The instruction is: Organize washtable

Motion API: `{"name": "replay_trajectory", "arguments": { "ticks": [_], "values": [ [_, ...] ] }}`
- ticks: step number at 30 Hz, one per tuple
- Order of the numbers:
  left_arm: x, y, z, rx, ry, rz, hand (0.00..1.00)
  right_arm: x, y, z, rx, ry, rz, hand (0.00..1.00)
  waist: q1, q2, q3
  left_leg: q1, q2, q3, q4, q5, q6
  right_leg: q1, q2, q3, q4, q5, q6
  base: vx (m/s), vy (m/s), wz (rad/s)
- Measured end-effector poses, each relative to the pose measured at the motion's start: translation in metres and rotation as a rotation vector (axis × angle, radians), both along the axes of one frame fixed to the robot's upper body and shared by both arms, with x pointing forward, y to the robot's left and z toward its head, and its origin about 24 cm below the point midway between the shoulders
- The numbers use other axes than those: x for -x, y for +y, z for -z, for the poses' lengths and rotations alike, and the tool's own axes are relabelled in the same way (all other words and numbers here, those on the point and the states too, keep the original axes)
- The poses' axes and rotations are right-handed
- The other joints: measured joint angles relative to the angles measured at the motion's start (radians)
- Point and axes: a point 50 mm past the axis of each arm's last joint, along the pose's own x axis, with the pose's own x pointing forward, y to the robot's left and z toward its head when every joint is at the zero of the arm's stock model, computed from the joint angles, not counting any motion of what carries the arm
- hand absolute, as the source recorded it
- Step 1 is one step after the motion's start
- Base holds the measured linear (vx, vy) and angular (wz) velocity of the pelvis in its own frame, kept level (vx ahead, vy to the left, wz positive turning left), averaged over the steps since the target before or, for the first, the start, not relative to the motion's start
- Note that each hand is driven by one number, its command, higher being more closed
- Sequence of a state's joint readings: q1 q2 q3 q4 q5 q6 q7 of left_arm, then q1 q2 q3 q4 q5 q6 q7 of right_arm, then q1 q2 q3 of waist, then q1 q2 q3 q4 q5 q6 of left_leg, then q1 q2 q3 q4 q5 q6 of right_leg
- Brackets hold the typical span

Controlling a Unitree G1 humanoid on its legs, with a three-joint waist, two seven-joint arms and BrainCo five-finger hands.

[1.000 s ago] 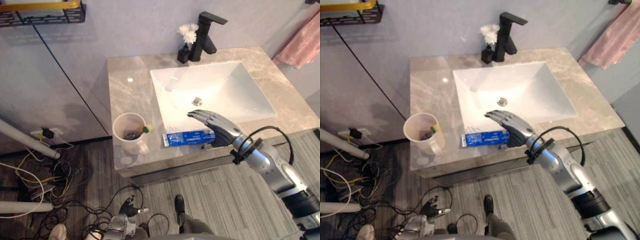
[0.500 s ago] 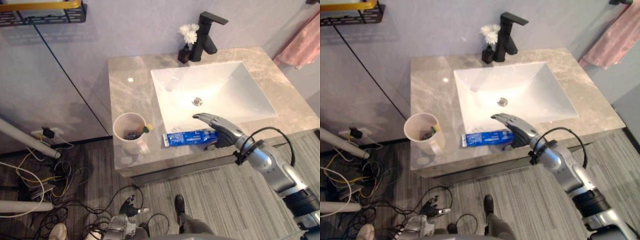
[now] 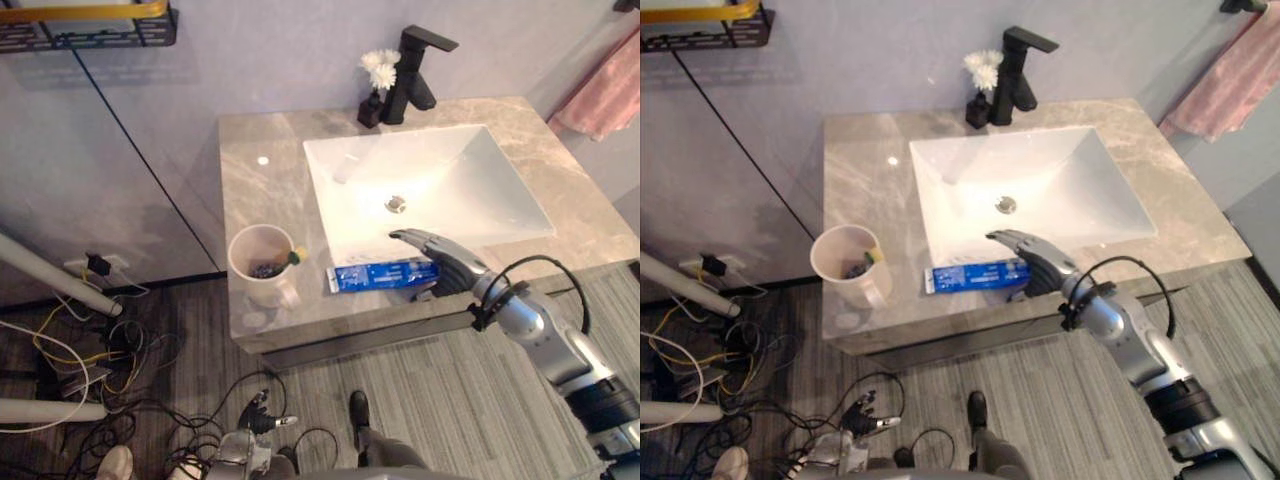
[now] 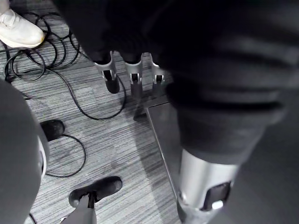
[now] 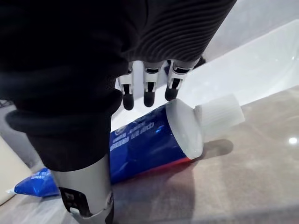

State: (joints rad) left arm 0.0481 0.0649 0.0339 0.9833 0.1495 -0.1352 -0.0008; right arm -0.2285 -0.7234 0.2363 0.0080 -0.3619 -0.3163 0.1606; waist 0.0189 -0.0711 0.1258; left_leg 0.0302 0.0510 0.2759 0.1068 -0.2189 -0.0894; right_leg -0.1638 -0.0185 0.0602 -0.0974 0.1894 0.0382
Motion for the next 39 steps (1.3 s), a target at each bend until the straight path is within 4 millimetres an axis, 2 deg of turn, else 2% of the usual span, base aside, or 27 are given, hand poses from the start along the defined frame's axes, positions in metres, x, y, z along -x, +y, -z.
{"name": "replay_trajectory", "arguments": {
  "ticks": [2,3,10,32,39],
  "values": [
    [0.000,0.000,0.000,0.000,0.000,0.000,0.00,0.000,0.000,0.000,0.000,0.001,0.002,0.00,0.000,0.000,0.000,0.000,0.000,0.000,0.000,0.000,0.000,0.000,0.000,0.000,0.000,0.000,0.000,0.00,0.000,0.00],
    [0.000,0.000,0.000,0.000,0.000,0.000,0.00,0.000,-0.001,0.000,-0.001,0.002,0.003,1.00,0.000,-0.001,0.000,0.000,0.000,0.000,0.000,0.000,0.000,0.000,0.000,0.000,0.000,0.000,0.000,0.00,0.000,0.00],
    [0.001,0.002,0.000,-0.004,0.001,0.001,0.00,0.002,-0.003,0.006,-0.009,0.034,0.015,1.00,0.002,-0.014,-0.009,0.000,0.000,0.000,0.002,0.000,0.000,0.001,-0.001,-0.001,0.000,0.000,0.000,0.00,0.000,0.00],
    [0.001,0.003,-0.001,-0.008,-0.004,-0.001,0.00,0.004,-0.016,0.005,-0.063,0.037,0.076,1.00,0.001,-0.014,-0.009,-0.001,0.001,-0.001,0.001,0.000,0.000,0.001,0.000,0.000,0.000,0.000,0.000,0.00,0.000,0.00],
    [0.001,0.003,-0.001,-0.009,-0.008,-0.003,0.00,0.006,-0.020,0.008,-0.128,0.035,0.125,1.00,-0.002,-0.014,-0.009,-0.001,0.001,0.000,0.001,0.000,0.000,0.001,0.000,0.001,0.000,0.000,0.000,0.00,0.000,0.00]
  ]
}}
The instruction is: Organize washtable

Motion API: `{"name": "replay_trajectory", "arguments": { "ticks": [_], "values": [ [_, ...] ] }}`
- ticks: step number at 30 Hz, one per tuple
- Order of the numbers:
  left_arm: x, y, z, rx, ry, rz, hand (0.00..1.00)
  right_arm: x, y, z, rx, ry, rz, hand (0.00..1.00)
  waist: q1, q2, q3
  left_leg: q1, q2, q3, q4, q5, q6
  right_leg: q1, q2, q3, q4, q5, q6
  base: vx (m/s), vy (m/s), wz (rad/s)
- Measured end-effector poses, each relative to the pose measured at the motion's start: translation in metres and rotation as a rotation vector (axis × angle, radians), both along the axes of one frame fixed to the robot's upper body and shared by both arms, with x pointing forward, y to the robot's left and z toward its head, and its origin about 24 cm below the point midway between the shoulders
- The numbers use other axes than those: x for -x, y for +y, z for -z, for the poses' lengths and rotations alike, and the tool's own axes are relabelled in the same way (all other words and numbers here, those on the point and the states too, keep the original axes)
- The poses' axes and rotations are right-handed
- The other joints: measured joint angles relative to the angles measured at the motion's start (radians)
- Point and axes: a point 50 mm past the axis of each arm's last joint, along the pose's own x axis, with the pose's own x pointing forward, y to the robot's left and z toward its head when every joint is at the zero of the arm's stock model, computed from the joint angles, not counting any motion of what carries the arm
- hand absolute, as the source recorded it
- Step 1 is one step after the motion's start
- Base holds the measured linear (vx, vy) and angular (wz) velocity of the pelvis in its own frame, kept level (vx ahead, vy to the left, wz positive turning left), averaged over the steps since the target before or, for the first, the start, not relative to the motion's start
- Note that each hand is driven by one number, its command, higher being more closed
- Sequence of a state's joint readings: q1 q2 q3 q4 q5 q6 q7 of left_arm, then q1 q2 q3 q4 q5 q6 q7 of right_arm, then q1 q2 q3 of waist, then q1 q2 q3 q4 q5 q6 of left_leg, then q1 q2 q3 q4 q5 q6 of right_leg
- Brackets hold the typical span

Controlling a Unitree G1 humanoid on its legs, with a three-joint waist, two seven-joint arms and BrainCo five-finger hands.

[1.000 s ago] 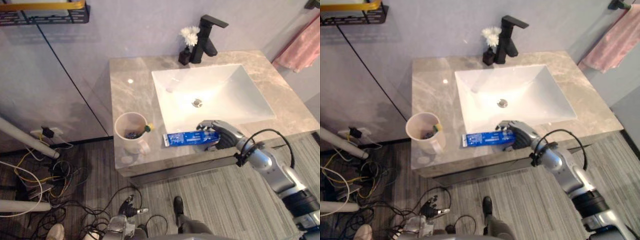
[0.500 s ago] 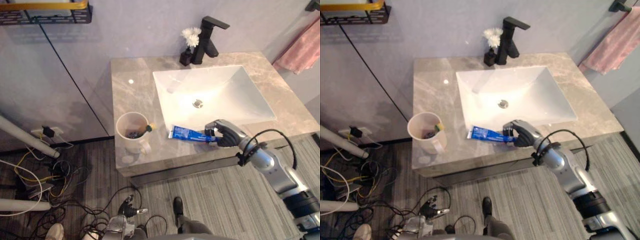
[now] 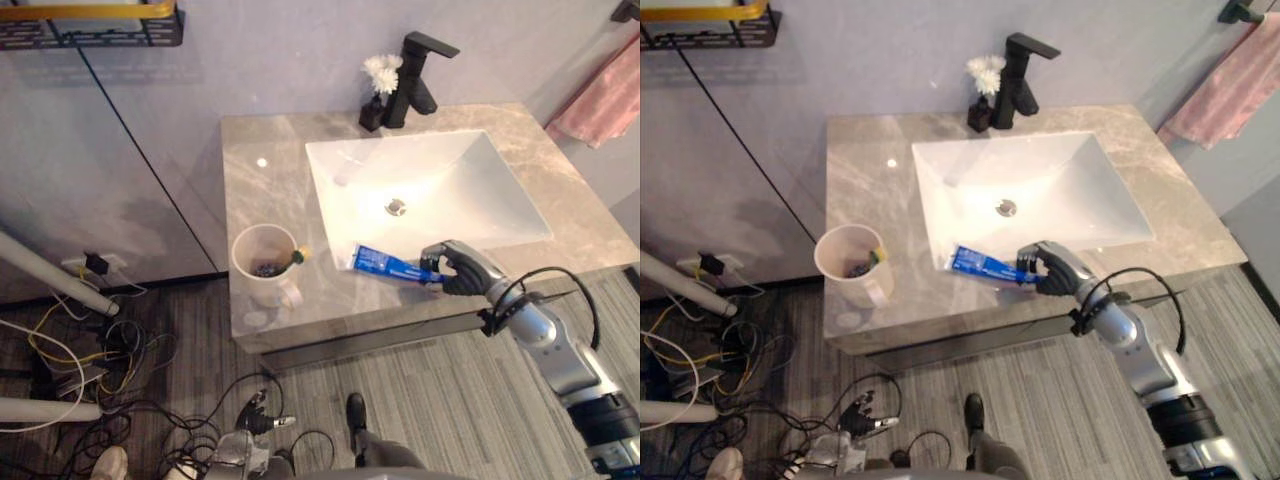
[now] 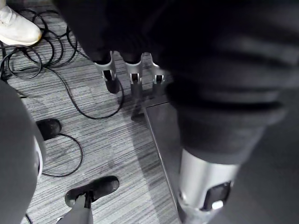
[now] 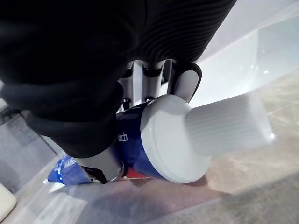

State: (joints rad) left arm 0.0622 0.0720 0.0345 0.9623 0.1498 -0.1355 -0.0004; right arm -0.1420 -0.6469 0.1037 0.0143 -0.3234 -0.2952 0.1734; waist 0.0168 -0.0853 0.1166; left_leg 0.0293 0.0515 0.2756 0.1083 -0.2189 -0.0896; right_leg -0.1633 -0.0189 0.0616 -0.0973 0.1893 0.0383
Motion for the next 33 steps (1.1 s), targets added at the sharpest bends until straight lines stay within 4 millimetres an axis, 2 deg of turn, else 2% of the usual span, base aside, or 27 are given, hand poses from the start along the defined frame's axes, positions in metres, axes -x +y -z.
{"name": "replay_trajectory", "arguments": {
  "ticks": [4,10,18,21,23,26,33],
  "values": [
    [0.000,0.001,0.000,0.000,0.000,-0.006,0.00,0.003,-0.008,0.000,-0.104,-0.025,0.070,1.00,0.000,0.000,0.000,0.000,0.000,0.001,0.000,0.000,0.000,0.000,0.000,0.002,0.000,0.000,0.000,0.00,0.000,0.00],
    [0.001,-0.002,0.001,0.011,0.000,-0.018,0.00,0.010,-0.019,-0.019,-0.300,-0.158,0.173,1.00,-0.001,0.000,0.000,-0.002,-0.002,0.011,-0.002,0.000,0.000,-0.009,0.001,0.017,0.000,0.000,0.000,0.00,0.000,-0.06],
    [0.002,-0.001,0.001,0.019,0.000,-0.053,0.00,0.021,-0.023,-0.020,-0.566,-0.223,0.246,1.00,-0.002,0.001,0.000,0.001,-0.004,0.016,-0.002,0.000,0.000,-0.009,0.002,0.023,0.000,0.000,0.000,0.00,-0.002,-0.02],
    [0.002,-0.001,0.001,0.021,0.000,-0.060,0.00,0.026,-0.018,-0.014,-0.704,-0.205,0.238,1.00,-0.002,0.001,-0.001,0.006,-0.004,0.017,-0.001,0.000,0.000,-0.009,0.002,0.024,0.000,0.001,0.000,0.00,0.000,0.00],
    [0.002,-0.002,0.001,0.024,-0.001,-0.060,0.00,0.032,-0.014,-0.003,-0.890,-0.150,0.222,1.00,-0.001,0.004,-0.002,0.010,-0.005,0.021,-0.001,0.000,0.000,-0.009,0.002,0.027,0.000,0.001,-0.001,0.00,-0.007,-0.04],
    [0.003,-0.002,0.001,0.025,0.003,-0.061,0.00,0.040,-0.003,0.014,-1.080,-0.038,0.158,1.00,-0.001,0.007,-0.004,0.012,-0.006,0.024,-0.001,0.000,0.000,-0.009,0.001,0.030,0.000,0.002,-0.001,-0.01,-0.003,-0.04],
    [0.004,-0.003,0.002,0.026,0.009,-0.060,0.00,0.056,0.024,0.044,-1.308,0.209,0.008,1.00,-0.001,0.016,-0.008,0.016,-0.005,0.028,-0.001,0.000,0.000,-0.006,0.003,0.031,0.000,0.003,-0.003,0.00,-0.001,-0.01]
  ]
}}
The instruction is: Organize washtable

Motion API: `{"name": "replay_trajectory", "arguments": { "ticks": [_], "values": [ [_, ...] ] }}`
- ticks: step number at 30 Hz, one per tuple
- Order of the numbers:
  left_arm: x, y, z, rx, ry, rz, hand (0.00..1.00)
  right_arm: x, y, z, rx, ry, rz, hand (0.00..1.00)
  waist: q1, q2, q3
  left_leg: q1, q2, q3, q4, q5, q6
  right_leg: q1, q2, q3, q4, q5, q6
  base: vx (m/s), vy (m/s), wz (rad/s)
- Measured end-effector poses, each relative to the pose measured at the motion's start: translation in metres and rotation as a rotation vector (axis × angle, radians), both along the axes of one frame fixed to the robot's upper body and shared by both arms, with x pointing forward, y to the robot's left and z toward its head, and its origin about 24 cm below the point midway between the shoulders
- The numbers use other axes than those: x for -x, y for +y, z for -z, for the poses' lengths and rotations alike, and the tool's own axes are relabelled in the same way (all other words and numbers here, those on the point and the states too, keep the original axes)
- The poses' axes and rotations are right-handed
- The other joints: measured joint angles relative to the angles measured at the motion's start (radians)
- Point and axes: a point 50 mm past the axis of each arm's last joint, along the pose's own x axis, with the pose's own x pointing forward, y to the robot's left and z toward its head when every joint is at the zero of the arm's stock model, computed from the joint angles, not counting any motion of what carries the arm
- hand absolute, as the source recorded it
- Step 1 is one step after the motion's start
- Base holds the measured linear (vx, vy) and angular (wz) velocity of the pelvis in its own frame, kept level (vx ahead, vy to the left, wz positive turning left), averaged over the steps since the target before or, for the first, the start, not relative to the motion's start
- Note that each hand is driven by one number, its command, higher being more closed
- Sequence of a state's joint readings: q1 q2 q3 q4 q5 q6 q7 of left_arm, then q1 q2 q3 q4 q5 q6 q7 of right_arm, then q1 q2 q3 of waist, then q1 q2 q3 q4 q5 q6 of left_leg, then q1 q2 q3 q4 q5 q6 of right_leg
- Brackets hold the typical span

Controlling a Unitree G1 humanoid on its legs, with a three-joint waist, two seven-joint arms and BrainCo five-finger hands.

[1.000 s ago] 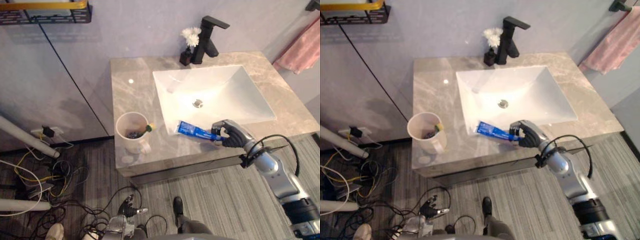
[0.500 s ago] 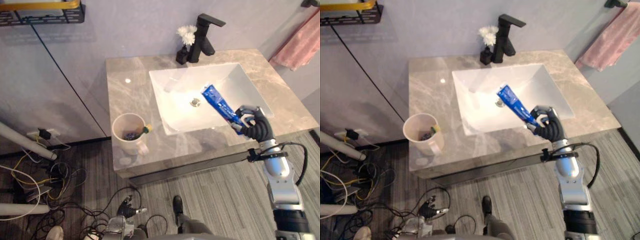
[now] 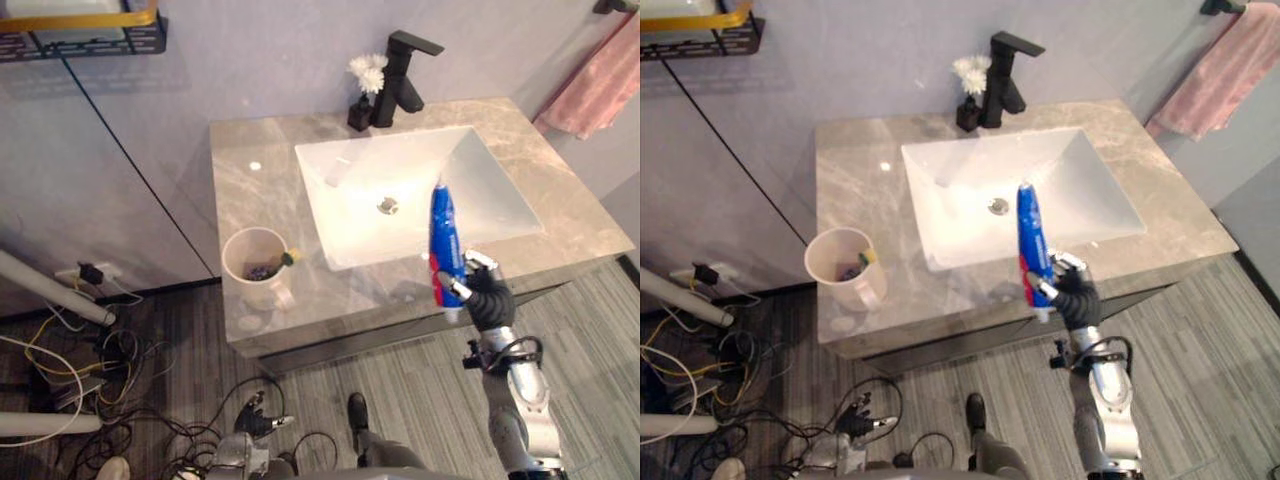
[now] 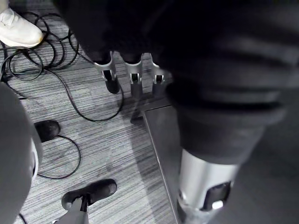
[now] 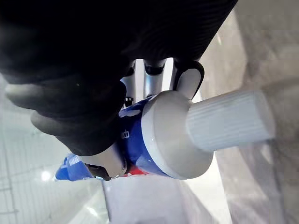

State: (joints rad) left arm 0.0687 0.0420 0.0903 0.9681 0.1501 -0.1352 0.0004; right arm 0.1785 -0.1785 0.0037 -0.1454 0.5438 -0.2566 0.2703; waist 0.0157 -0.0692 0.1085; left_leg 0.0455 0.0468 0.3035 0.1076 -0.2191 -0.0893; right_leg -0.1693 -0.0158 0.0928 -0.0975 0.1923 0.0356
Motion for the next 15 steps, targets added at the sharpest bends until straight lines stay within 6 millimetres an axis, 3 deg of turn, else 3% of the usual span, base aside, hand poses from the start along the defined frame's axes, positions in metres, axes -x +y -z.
{"name": "replay_trajectory", "arguments": {
  "ticks": [5,15],
  "values": [
    [0.001,0.001,0.001,-0.002,0.008,0.002,0.00,0.009,0.010,0.013,-0.083,0.056,-0.089,1.00,0.000,0.007,0.000,0.002,0.004,0.004,0.000,-0.001,-0.001,0.007,0.003,-0.001,0.000,0.000,0.000,-0.01,-0.003,0.00],
    [0.005,0.002,0.003,-0.006,0.024,0.011,0.00,0.024,0.015,0.046,-0.088,0.213,-0.131,1.00,0.000,0.025,-0.009,0.016,0.006,0.017,0.000,-0.001,-0.001,0.009,0.007,0.004,0.000,0.001,-0.001,0.00,-0.005,-0.03]
  ]
}}
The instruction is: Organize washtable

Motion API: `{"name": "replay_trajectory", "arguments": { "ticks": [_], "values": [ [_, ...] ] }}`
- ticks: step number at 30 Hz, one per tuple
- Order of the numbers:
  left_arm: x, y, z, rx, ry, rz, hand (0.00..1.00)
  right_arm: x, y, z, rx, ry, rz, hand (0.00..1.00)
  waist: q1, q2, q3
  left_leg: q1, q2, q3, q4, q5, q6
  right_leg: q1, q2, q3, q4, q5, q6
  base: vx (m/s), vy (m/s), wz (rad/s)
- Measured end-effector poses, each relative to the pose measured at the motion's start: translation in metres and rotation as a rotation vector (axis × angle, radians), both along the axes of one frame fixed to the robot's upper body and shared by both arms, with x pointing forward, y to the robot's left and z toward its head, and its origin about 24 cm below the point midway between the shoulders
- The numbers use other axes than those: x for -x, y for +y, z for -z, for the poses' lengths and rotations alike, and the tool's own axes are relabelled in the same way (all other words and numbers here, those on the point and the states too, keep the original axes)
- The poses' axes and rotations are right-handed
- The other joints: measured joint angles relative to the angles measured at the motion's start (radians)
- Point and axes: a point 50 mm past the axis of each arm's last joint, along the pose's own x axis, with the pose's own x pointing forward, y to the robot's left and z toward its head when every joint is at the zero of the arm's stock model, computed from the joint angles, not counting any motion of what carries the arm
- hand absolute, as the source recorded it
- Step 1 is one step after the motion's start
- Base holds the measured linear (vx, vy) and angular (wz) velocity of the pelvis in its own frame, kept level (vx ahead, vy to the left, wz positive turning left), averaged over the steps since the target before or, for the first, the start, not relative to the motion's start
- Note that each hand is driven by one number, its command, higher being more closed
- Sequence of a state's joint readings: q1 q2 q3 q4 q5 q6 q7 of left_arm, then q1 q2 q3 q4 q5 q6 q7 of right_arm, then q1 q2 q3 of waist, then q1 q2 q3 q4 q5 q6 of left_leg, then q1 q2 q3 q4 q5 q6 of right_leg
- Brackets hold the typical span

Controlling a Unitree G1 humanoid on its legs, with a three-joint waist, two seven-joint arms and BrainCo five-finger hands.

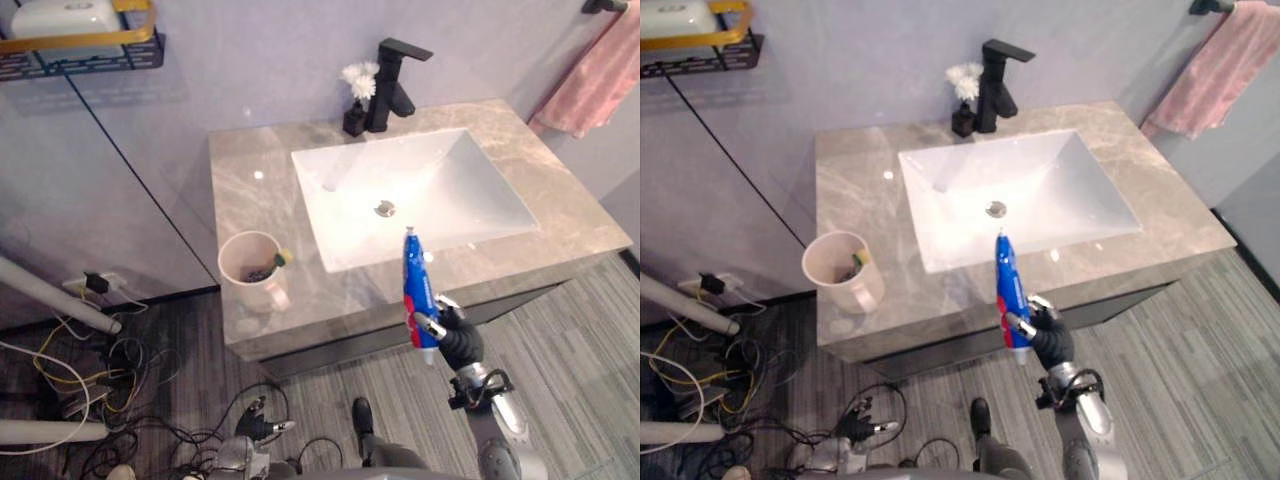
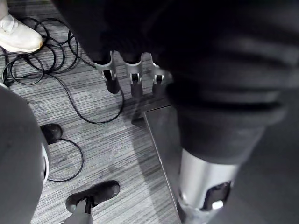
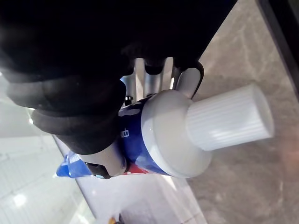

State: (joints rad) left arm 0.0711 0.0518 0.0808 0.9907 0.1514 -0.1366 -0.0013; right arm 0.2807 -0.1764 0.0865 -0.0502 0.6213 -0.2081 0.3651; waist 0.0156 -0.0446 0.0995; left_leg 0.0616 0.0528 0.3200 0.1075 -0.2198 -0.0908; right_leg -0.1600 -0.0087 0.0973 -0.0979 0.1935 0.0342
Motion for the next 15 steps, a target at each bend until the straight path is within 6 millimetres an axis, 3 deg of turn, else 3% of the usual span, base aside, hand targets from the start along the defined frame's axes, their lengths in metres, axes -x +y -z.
{"name": "replay_trajectory", "arguments": {
  "ticks": [8,15],
  "values": [
    [0.000,0.000,0.000,0.000,-0.003,-0.001,0.00,-0.003,0.001,-0.005,0.011,-0.022,0.008,1.00,0.001,0.001,0.000,0.005,0.005,0.008,0.000,-0.001,-0.001,0.002,0.005,0.010,0.000,0.002,-0.003,-0.01,-0.005,-0.02],
    [0.000,0.000,0.000,0.002,-0.004,-0.005,0.00,-0.014,0.003,-0.040,0.029,-0.190,0.060,1.00,0.004,0.005,-0.001,0.002,0.003,0.004,0.003,0.000,-0.001,0.001,0.004,0.004,0.000,0.004,-0.004,0.00,0.000,0.00]
  ]
}}
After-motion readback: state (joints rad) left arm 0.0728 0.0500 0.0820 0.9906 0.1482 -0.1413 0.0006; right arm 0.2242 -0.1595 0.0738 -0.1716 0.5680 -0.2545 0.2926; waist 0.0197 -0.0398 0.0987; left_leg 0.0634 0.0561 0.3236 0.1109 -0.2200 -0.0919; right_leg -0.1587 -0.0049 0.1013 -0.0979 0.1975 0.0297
